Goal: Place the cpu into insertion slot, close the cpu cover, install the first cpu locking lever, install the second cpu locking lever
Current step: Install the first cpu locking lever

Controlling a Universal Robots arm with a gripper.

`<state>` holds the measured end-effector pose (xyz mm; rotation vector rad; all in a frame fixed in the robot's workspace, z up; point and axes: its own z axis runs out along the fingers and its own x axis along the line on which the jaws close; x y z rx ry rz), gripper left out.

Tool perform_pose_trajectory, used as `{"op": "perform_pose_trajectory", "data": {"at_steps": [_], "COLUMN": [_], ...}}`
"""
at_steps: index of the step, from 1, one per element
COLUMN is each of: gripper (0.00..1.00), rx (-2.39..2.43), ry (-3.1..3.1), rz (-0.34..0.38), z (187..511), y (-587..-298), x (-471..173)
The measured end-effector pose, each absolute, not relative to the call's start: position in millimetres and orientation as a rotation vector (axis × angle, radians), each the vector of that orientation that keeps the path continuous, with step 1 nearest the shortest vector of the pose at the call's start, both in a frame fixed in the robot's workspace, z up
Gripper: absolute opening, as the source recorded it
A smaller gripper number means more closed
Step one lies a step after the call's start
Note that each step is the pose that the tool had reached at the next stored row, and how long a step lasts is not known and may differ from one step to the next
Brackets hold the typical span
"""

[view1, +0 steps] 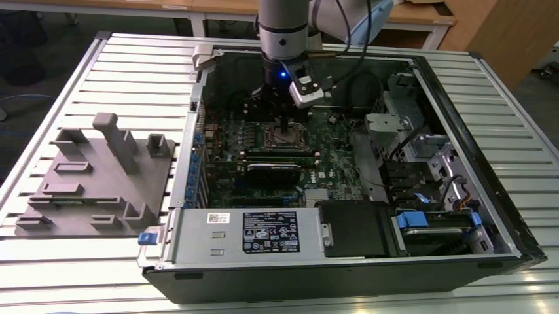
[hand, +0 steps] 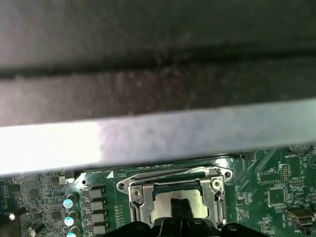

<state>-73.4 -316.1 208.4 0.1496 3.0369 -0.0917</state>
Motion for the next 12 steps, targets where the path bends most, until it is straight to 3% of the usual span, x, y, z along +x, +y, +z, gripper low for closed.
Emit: {"op": "perform_pose_trajectory", "data": {"at_steps": [12], "gripper": [0.10], "rx": [0.149], "ry": [3.037], "rz": [-0.092], "z": [209.4], "y": [-325.6], "x": [-73.4]}}
